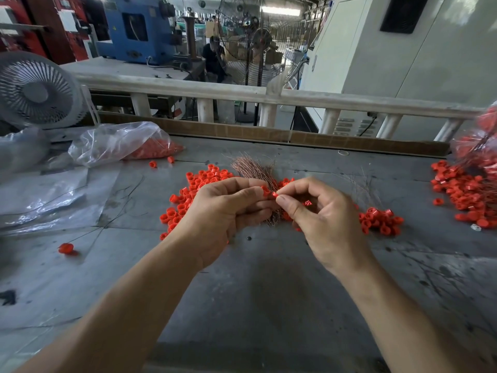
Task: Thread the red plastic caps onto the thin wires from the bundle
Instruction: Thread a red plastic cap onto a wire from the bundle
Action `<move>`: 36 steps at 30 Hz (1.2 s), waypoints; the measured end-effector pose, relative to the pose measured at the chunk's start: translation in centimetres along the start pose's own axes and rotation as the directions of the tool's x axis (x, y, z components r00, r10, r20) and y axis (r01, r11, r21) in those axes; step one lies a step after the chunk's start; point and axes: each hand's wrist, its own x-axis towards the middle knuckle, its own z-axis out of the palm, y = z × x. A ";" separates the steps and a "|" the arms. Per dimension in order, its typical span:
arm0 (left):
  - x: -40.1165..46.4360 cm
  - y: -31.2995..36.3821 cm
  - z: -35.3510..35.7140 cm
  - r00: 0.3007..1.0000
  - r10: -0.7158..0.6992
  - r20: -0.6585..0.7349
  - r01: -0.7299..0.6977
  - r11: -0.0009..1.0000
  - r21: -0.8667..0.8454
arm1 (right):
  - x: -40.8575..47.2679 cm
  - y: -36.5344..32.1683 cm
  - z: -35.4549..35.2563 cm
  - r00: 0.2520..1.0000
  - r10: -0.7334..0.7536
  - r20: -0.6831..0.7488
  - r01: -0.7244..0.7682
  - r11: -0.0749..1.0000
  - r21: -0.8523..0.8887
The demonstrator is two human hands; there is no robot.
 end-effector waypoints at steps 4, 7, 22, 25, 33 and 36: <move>0.0 0.0 0.0 1.000 0.013 -0.003 -0.013 1.000 -0.005 | 0.0 0.1 0.2 1.000 0.010 0.002 -0.010 1.000 -0.005; 0.1 0.0 -0.1 0.999 0.034 -0.004 -0.034 0.999 -0.002 | 0.0 0.2 0.2 1.000 0.018 0.014 -0.018 1.000 -0.003; 0.0 -0.3 -0.1 0.995 0.094 0.031 -0.097 0.987 0.128 | 0.0 0.2 0.0 0.996 0.093 0.012 -0.094 0.995 0.046; -0.1 -0.3 0.0 0.994 0.104 0.030 -0.107 0.986 0.124 | 0.1 0.0 0.0 0.997 0.082 -0.010 -0.081 0.994 0.068; -0.1 -0.5 0.2 0.989 0.141 0.051 -0.149 0.957 0.247 | -0.1 -0.3 0.2 0.993 -0.071 -0.094 0.074 0.997 0.033; -0.2 -0.5 0.3 0.987 0.152 0.044 -0.158 0.951 0.267 | -0.1 -0.3 0.3 0.987 -0.134 -0.084 0.130 0.990 -0.052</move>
